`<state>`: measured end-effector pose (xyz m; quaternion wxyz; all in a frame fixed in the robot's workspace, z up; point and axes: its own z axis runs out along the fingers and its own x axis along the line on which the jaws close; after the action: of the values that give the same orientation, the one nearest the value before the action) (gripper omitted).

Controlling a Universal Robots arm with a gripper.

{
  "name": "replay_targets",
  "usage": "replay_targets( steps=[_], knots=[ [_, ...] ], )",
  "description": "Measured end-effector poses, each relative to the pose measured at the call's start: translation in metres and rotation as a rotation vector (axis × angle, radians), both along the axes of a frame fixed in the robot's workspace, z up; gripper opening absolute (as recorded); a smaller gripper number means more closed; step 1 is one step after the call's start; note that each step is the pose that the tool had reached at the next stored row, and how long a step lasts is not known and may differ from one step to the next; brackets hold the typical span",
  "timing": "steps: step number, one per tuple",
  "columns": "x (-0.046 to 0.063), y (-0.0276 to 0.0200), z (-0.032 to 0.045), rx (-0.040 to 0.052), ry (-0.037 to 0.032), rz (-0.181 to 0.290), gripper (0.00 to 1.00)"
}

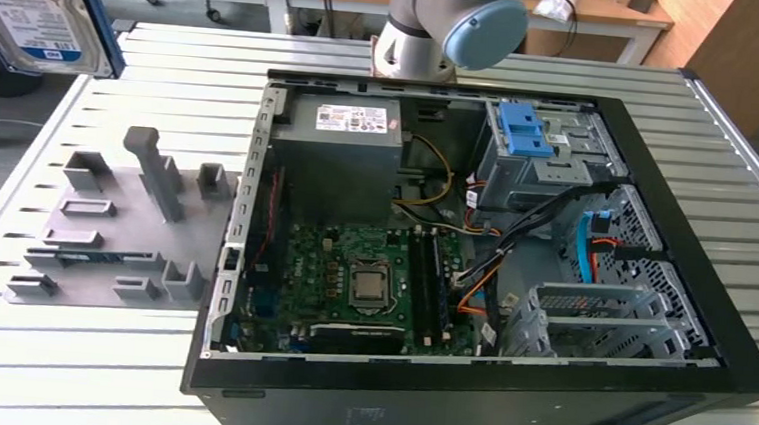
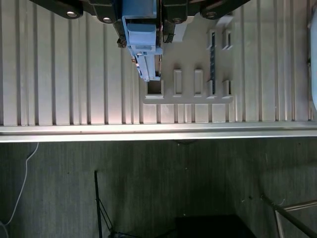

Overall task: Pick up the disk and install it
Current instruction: 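Pick up the disk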

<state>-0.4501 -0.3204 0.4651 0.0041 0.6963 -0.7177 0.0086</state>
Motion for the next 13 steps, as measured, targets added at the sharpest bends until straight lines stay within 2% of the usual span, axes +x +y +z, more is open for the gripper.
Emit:
replay_targets(
  steps=[13],
  knots=[
    [0.000, 0.0005, 0.0144, 0.0000, 0.0000, 0.000, 0.36]
  ],
)
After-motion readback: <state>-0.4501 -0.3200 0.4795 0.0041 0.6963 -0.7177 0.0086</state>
